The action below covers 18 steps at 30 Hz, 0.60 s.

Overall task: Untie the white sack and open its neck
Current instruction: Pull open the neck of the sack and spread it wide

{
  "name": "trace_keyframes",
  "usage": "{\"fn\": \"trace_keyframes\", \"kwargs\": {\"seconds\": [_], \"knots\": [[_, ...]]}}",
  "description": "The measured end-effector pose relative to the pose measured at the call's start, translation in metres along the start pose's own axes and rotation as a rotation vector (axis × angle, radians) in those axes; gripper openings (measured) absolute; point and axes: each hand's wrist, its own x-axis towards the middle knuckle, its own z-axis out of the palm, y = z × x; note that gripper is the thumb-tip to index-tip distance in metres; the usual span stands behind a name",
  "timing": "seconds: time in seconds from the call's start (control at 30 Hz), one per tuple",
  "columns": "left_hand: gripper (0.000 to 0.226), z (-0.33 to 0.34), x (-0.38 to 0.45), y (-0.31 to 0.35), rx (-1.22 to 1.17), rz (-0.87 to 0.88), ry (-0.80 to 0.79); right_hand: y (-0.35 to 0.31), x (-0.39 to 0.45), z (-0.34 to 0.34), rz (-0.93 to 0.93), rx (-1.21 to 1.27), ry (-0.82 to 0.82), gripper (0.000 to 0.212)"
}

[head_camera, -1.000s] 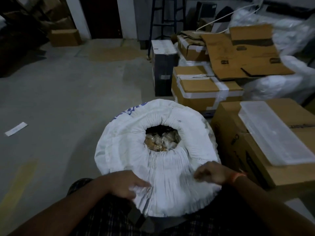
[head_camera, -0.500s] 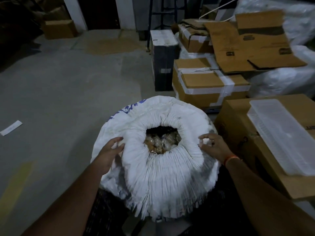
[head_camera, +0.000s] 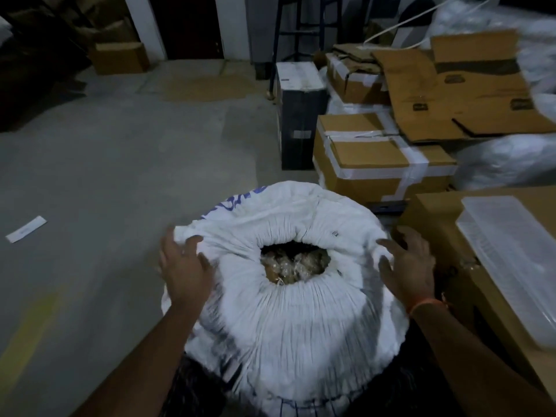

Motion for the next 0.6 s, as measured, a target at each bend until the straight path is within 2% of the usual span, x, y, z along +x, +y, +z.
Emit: {"fn": "trace_keyframes", "kwargs": {"seconds": [0.03,0.07,0.13,0.2,0.23,0.3,0.37,0.4,0.5,0.6], "knots": [[0.035,-0.001,-0.001,0.014,-0.042,0.171,0.047,-0.014,0.003,-0.005,-0.167,0.04,0.057,0.039],[0.033,-0.001,-0.002,0.03,-0.105,0.335,0.01,-0.031,0.006,-0.01,-0.337,0.07,0.052,0.044],[0.043,0.014,-0.004,0.053,-0.179,0.558,-0.267,-0.059,0.014,-0.005,-0.596,0.099,-0.074,0.055],[0.061,0.04,0.002,0.06,-0.068,0.681,-0.546,-0.082,0.024,0.008,-0.681,0.048,-0.275,0.062],[0.071,0.053,0.009,0.061,-0.005,0.719,-0.633,-0.09,0.031,0.015,-0.682,0.014,-0.357,0.064],[0.093,0.072,0.029,0.06,0.065,0.731,-0.734,-0.095,0.052,0.026,-0.66,-0.04,-0.471,0.07],[0.11,0.087,0.054,0.058,0.095,0.669,-0.783,-0.09,0.077,0.033,-0.645,-0.064,-0.521,0.086],[0.116,0.092,0.065,0.056,0.116,0.649,-0.811,-0.086,0.088,0.036,-0.645,-0.089,-0.538,0.087],[0.123,0.111,0.081,0.047,0.198,0.657,-0.87,-0.075,0.109,0.051,-0.686,-0.201,-0.543,0.064],[0.123,0.131,0.076,0.029,0.23,0.611,-0.871,-0.07,0.107,0.07,-0.632,-0.26,-0.487,0.061]]}}
